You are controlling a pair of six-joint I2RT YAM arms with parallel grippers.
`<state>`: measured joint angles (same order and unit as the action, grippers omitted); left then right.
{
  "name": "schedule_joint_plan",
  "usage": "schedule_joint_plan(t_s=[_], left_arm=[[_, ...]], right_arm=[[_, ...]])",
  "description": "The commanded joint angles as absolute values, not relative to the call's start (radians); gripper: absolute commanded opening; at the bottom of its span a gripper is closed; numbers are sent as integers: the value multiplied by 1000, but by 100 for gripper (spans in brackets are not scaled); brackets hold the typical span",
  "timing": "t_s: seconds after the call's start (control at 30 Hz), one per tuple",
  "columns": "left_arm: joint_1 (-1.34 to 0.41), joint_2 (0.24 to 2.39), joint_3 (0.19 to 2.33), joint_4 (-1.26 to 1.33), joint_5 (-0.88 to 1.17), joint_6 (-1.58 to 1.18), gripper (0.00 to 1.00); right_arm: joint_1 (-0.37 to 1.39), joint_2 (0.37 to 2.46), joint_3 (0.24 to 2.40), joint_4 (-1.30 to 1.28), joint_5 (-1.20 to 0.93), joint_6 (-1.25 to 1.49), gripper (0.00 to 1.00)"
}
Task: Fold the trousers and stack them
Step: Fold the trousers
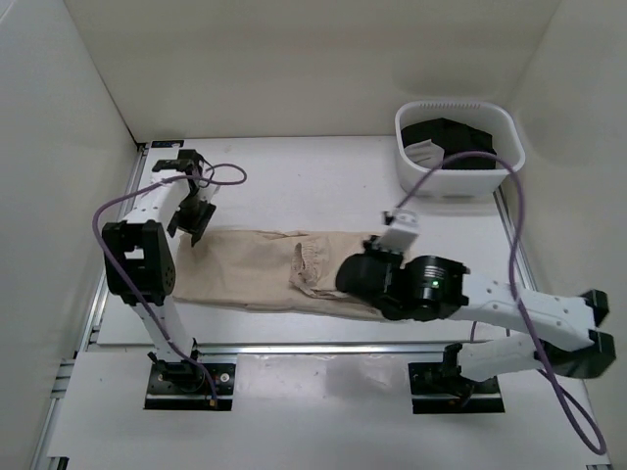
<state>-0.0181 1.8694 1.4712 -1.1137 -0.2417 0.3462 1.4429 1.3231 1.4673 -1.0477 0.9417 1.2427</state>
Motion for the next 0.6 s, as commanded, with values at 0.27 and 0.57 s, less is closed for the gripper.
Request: schedule_joint_plan(t_s=[0.27,0.57], left_arm=[[-164,1740,1870,-1281,-288,351,70],[-610,1868,1801,-1111,181,302,57]], right_arm=[[1028,1110,859,-907,815,1199,0],[707,1210,720,-712,505,959,0]])
